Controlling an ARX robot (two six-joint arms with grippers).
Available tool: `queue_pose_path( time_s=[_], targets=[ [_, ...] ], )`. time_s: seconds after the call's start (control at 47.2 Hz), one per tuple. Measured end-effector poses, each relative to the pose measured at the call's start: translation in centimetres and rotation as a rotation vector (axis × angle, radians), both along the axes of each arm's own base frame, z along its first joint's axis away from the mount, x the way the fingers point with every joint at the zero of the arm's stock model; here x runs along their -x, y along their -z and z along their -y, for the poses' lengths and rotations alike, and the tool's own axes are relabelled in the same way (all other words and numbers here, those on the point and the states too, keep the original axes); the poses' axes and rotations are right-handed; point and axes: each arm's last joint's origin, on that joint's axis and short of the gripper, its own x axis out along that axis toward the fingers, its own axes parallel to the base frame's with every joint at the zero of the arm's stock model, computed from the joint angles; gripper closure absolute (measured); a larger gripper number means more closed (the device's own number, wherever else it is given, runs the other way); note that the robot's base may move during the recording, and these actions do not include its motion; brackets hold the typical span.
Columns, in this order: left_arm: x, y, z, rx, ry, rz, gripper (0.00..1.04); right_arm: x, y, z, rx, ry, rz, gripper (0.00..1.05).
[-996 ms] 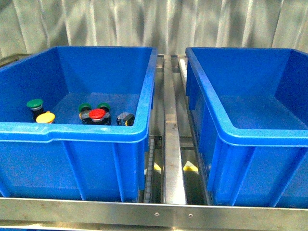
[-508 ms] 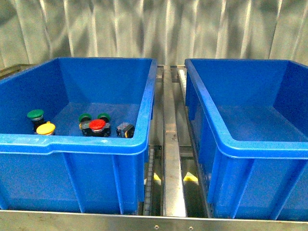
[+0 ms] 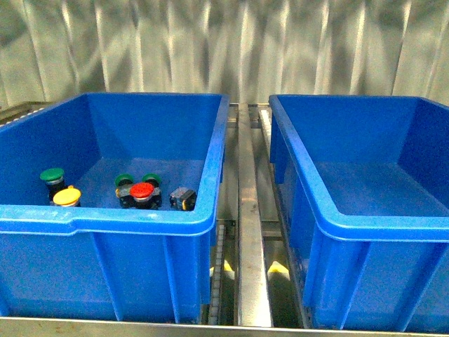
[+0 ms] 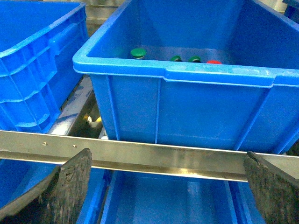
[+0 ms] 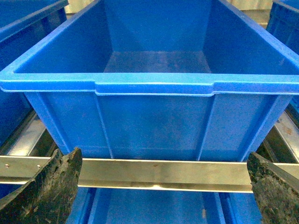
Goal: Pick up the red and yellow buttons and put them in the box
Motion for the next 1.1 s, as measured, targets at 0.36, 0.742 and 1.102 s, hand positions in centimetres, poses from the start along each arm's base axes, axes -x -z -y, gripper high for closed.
queue_pose_path(
  time_s=[0.36, 0.742, 1.102],
  targets=[
    [-0.4, 0.7, -0.3, 0.233, -0.14, -0.124, 0.08, 0.0, 0.0, 0.0, 0.0, 0.001, 0.0, 0.03],
    [-4.9, -7.6, -0.3, 0.273, -0.029, 0.05, 0.08, 0.0, 0.0, 0.0, 0.0, 0.001, 0.0, 0.03],
    [-16.7, -13.8, 1.4, 0.281, 0.0, -0.12, 0.08, 0.0, 0.0, 0.0, 0.0, 0.001, 0.0, 0.03]
  ],
)
